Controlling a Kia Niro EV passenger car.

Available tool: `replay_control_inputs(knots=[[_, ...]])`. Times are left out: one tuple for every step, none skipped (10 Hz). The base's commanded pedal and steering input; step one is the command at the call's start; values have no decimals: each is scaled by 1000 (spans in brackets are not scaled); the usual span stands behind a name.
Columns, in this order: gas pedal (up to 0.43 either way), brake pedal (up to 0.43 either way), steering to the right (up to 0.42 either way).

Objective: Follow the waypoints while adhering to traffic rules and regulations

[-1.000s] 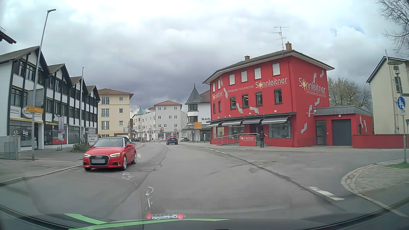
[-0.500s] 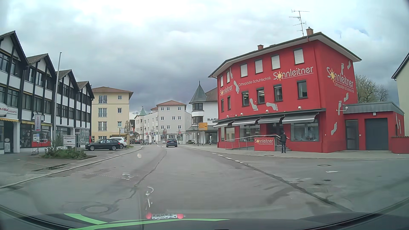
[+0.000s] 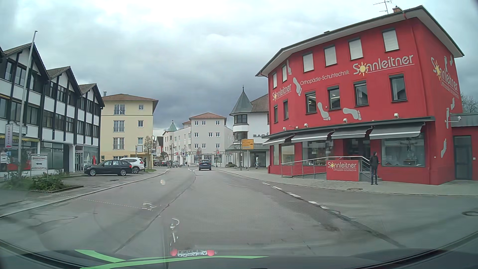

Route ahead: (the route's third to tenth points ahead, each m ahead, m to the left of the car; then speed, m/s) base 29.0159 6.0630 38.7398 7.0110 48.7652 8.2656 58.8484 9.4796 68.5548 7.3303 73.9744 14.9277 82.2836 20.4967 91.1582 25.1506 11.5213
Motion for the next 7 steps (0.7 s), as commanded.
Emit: replay_control_inputs(knots=[[79,0,-26],[79,0,-26],[79,0,-26],[79,0,-26],[79,0,-26],[59,0,-26],[20,0,-26]])
